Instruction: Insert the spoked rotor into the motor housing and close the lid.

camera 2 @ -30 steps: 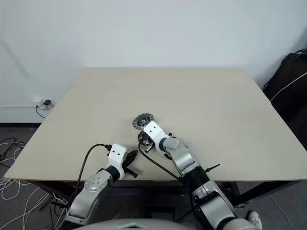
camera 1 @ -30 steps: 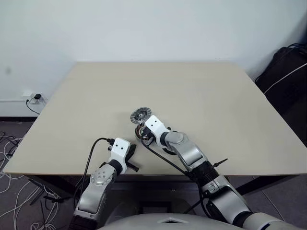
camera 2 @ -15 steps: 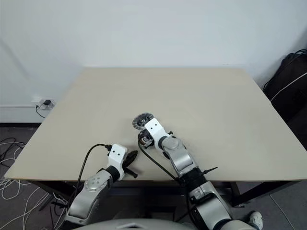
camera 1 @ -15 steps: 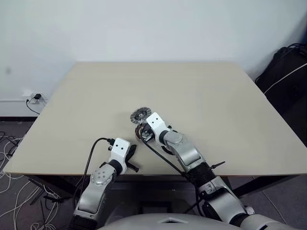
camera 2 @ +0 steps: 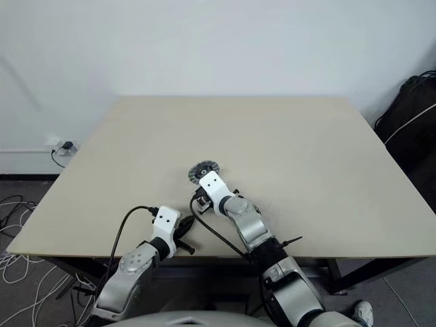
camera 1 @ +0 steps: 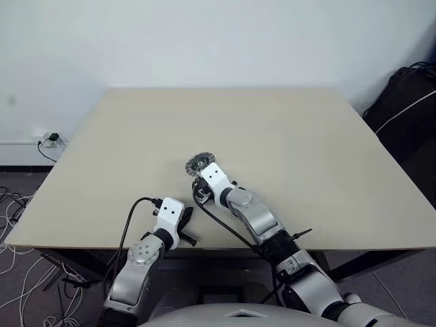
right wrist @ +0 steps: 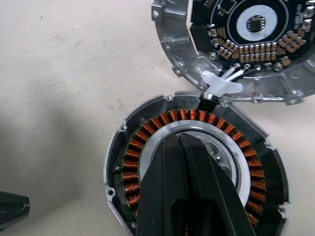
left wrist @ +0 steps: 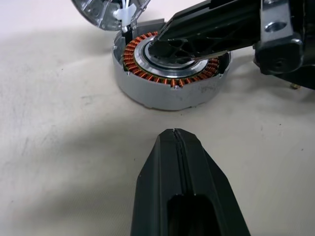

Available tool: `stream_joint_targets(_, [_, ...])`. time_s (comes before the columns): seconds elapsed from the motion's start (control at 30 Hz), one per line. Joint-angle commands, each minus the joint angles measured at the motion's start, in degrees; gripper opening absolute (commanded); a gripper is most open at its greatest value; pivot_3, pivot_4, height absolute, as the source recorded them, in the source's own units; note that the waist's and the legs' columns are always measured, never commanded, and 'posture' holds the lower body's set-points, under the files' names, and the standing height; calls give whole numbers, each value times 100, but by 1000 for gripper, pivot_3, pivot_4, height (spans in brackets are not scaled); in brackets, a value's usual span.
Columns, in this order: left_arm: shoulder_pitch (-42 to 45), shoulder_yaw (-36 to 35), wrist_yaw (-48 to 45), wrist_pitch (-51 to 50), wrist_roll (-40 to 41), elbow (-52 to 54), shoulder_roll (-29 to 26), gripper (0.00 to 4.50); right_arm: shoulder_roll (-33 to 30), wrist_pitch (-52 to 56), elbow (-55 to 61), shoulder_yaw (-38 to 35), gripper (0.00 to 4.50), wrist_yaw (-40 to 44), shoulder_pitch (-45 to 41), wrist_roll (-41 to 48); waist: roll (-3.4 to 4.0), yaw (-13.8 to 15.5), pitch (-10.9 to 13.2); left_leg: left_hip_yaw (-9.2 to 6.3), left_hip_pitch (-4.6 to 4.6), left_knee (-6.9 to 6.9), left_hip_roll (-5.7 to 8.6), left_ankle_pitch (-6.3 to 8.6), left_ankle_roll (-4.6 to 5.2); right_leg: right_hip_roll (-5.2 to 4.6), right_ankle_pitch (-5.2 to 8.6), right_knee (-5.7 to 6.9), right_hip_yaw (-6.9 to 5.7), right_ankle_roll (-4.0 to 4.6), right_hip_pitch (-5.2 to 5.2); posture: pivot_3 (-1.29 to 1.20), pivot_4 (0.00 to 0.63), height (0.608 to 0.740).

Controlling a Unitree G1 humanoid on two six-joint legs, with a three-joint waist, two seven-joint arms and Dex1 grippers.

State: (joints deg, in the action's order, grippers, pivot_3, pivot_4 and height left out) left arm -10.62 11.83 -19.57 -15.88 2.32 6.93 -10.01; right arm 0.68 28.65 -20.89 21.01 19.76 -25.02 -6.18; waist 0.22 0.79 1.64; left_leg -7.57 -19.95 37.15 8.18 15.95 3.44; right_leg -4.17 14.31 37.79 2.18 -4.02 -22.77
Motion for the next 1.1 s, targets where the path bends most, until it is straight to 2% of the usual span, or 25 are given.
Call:
stream_joint_targets(0.03, [25, 0, 33, 25, 8, 279, 10, 0, 96, -148, -124, 28, 45, 28, -147, -24, 1, -2, -1, 0, 1, 0, 0, 0, 0, 0, 0, 1, 0, 0, 0, 0, 0, 740])
stream_joint_targets(0.5, [43, 50, 31, 10, 22, 263, 25, 0, 102, -501, 111, -512, 45, -100, -102, 238, 6, -2, -1, 0, 1, -1, 0, 0, 0, 1, 0, 2, 1, 1, 0, 0, 0, 740])
stream_joint_targets(0.93, [34, 37, 67, 15, 19, 275, 46, 0, 212, -470, -850, -192, 45, -68, -207, -8, 40, -8, -26, 1, 6, -1, 0, 0, 0, 1, 0, 2, 4, 2, 3, 0, 0, 740])
stream_joint_targets(1.1, [-12, 31, 84, 5, 29, 315, 42, 0, 236, -723, -751, -288, 45, -79, -181, 19, 60, -11, -43, 0, 21, -1, -2, 2, 2, 3, 2, 6, 4, 4, 17, 0, 0, 740])
